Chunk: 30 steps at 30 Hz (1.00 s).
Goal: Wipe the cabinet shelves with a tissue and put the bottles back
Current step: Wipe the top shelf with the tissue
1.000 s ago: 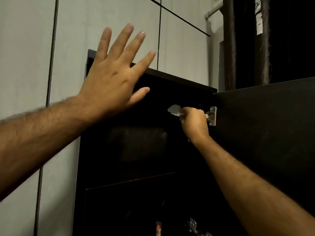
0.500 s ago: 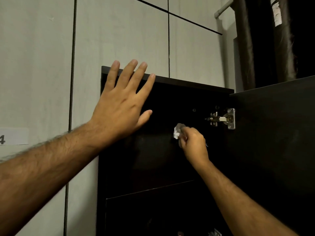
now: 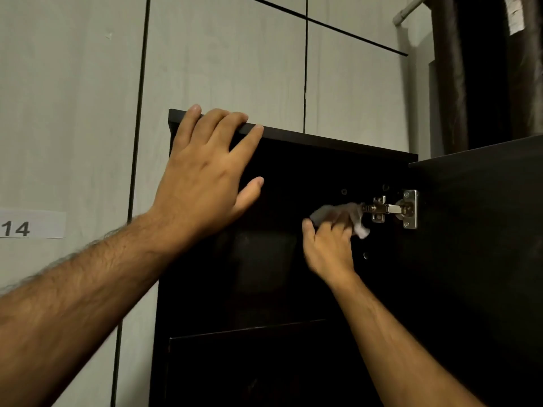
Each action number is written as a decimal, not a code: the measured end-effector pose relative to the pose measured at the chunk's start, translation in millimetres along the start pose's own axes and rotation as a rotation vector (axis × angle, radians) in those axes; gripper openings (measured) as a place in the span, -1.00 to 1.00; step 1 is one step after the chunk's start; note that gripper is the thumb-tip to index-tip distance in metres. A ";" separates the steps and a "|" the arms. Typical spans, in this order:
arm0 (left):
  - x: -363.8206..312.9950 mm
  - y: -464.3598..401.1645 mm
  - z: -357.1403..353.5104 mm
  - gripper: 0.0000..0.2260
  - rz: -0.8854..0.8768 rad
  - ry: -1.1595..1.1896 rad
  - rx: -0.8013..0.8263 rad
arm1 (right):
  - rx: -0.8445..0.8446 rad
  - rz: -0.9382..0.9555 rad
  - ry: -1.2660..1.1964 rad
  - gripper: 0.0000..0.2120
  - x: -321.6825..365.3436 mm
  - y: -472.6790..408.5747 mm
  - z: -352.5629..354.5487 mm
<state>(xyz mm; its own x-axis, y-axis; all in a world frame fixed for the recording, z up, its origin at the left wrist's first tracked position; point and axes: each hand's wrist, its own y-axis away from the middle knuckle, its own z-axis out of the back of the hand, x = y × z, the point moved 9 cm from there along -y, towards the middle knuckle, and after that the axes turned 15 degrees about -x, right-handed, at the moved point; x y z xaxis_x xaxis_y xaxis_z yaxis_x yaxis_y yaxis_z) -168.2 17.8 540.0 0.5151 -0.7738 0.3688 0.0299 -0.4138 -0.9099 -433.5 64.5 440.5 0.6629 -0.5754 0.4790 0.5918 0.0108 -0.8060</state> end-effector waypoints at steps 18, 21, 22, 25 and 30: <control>-6.4 -4.9 2.2 -0.40 0.116 -0.026 -0.021 | -0.046 0.260 -0.107 -0.36 25.5 -46.7 23.5; -7.1 -3.6 1.7 -0.39 0.113 -0.043 -0.006 | -0.004 0.253 -0.072 -0.48 5.9 0.4 9.9; -7.5 -3.2 1.8 -0.39 0.113 -0.044 -0.003 | 0.008 0.289 -0.022 -0.51 0.6 16.8 7.3; -8.0 -3.2 1.1 -0.39 0.107 -0.043 0.003 | -0.028 0.349 0.025 -0.67 -12.5 35.3 8.9; -4.8 -2.7 1.6 -0.39 0.080 -0.053 0.009 | -0.152 0.211 -0.178 -0.85 -21.2 -9.0 33.4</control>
<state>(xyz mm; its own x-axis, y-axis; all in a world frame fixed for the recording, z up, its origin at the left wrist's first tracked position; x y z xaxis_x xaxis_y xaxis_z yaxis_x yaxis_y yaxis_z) -169.4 23.3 540.4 0.5609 -0.7774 0.2847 -0.0051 -0.3471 -0.9378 -437.6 103.9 449.3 0.8417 -0.4208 0.3384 0.3662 -0.0158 -0.9304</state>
